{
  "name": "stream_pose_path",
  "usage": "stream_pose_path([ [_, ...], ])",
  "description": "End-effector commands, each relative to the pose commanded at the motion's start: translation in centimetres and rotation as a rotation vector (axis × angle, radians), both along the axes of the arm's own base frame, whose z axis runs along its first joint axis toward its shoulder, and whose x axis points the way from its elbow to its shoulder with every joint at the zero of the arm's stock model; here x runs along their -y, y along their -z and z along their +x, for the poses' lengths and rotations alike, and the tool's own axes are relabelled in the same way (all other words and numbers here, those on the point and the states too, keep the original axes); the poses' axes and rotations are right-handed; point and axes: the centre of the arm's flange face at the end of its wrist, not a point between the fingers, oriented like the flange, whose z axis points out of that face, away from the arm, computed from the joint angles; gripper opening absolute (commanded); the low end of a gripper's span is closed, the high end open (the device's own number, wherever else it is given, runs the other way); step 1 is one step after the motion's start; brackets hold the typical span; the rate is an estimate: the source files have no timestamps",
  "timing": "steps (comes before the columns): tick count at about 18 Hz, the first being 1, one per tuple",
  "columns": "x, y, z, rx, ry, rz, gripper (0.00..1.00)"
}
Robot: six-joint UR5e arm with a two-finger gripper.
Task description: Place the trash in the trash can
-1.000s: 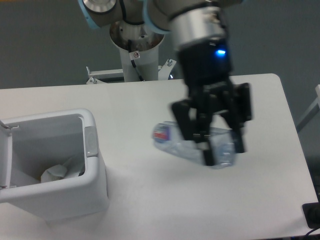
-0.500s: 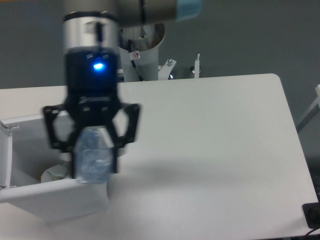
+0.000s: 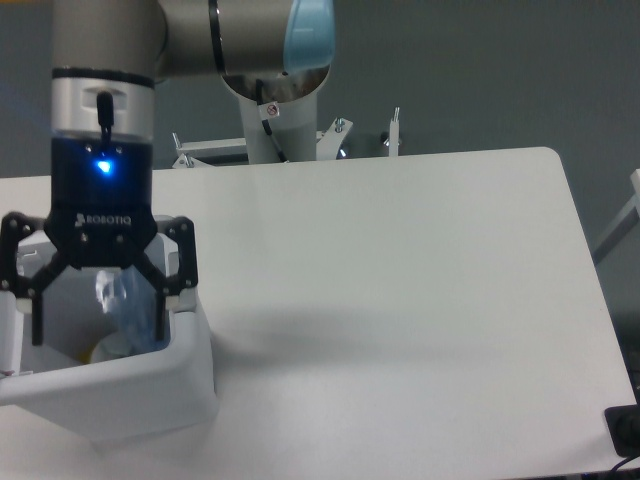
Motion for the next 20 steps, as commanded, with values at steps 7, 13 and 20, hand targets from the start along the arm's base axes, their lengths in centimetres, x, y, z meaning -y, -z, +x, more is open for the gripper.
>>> stream_pose_path([
  [7,7.8,4.9,-16.3,-0.115,-0.26,-0.205,1.0],
  [13,15.3,4.4,-20.7,-0.295,-0.062,-0.64,1.0],
  [20,21.1,5.8,-18.9,-0.33,0.287,-0.943,1.0],
])
